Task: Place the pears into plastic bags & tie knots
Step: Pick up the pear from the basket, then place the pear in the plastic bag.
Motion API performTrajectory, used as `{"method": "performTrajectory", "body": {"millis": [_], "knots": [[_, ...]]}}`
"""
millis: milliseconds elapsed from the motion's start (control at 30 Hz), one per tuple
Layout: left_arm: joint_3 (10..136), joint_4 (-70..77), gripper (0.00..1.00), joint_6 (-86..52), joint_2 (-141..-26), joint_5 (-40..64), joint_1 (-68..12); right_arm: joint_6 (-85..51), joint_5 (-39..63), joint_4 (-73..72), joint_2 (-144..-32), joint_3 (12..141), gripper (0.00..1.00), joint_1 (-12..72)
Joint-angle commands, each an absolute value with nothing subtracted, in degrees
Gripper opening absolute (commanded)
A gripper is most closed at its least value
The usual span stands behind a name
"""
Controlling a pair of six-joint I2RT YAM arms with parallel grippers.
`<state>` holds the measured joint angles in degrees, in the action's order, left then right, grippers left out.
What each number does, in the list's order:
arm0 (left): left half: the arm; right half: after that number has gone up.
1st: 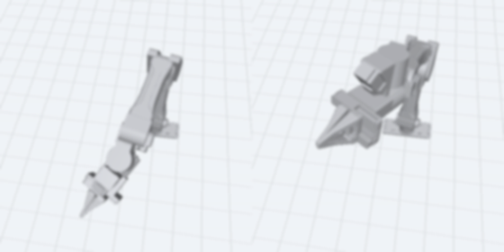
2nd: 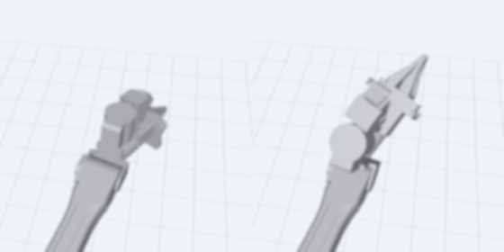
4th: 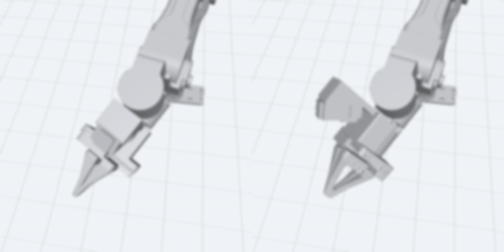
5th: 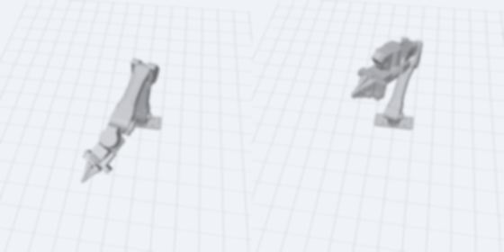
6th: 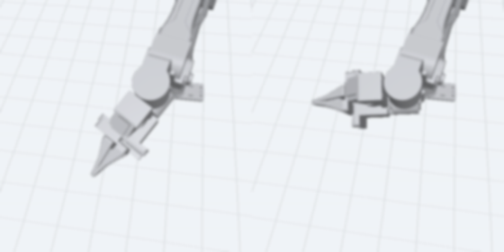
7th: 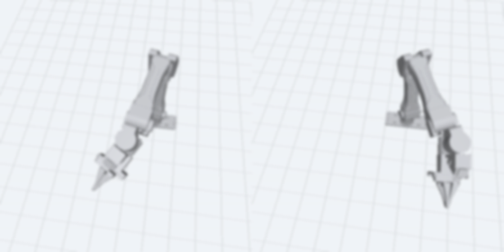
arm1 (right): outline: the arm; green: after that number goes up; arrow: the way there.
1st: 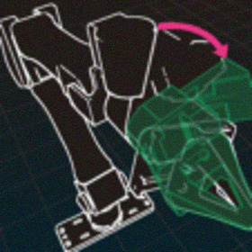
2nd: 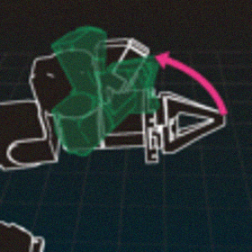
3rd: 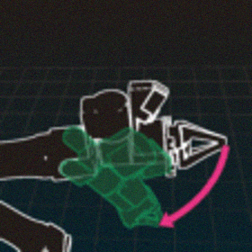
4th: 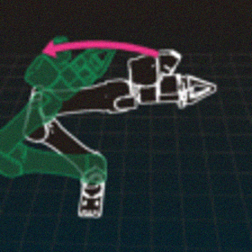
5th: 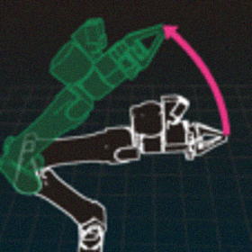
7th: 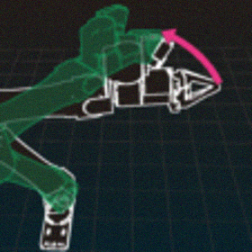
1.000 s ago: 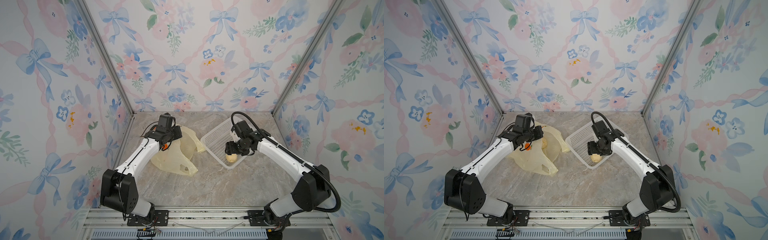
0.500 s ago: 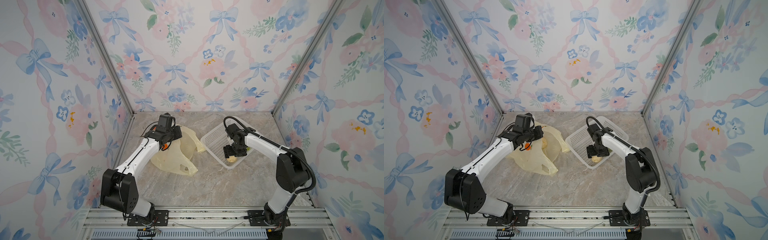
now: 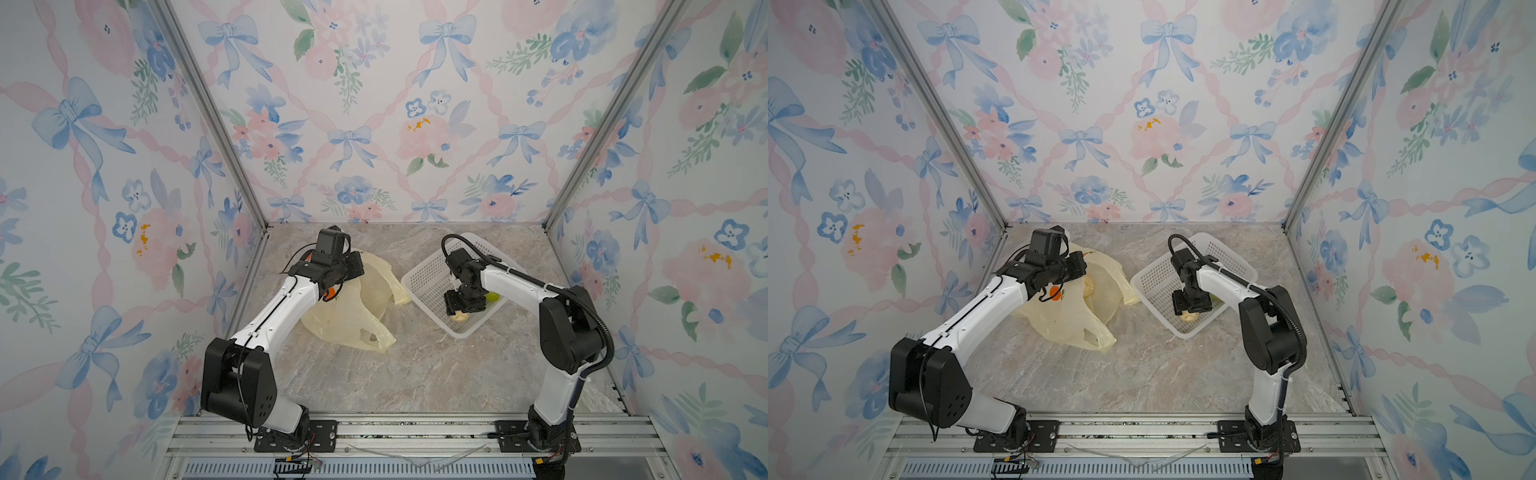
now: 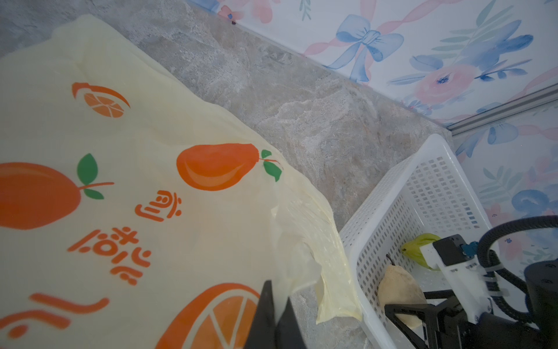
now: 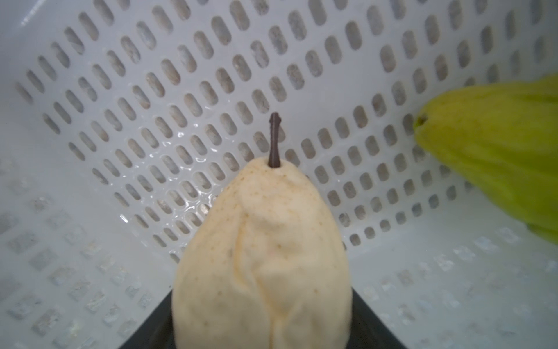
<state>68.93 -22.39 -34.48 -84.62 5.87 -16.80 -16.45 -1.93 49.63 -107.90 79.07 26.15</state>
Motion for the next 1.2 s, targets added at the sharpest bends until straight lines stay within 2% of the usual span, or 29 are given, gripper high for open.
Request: {"method": "performTrajectory", "body": {"millis": [0, 300, 500, 633, 767, 900, 1167], "knots": [[70.57, -22.41, 0.0, -33.53, -85.25, 6.56, -16.38, -16.98, -1.49, 48.91, -105.85, 79.6, 0.62, 25.59], [70.33, -22.36, 0.0, -33.43, -85.25, 6.67, -16.41, -18.96, -1.72, 45.59, -93.52, 77.62, 0.62, 27.59], [70.22, -22.43, 0.0, -33.23, -85.31, 7.07, -16.52, -19.48, 1.09, 30.05, -83.5, 71.12, 0.59, 33.84], [70.21, -22.41, 0.0, -33.09, -85.35, 7.13, -16.52, -17.48, 0.01, 16.92, -82.04, 66.23, 0.56, 40.79], [70.79, -22.66, 0.0, -32.9, -85.6, 7.48, -16.52, -15.18, -0.09, 1.6, -85.76, 62.03, 0.56, 46.96], [71.02, -22.85, 0.0, -32.87, -85.17, 7.46, -16.69, -16.38, -1.73, -12.78, -94.25, 61.31, 0.56, 50.97], [70.44, -23.81, 0.0, -33.12, -84.29, 7.12, -16.77, -15.16, -12.62, -31.49, -112.81, 69.7, 0.55, 54.93]]}}
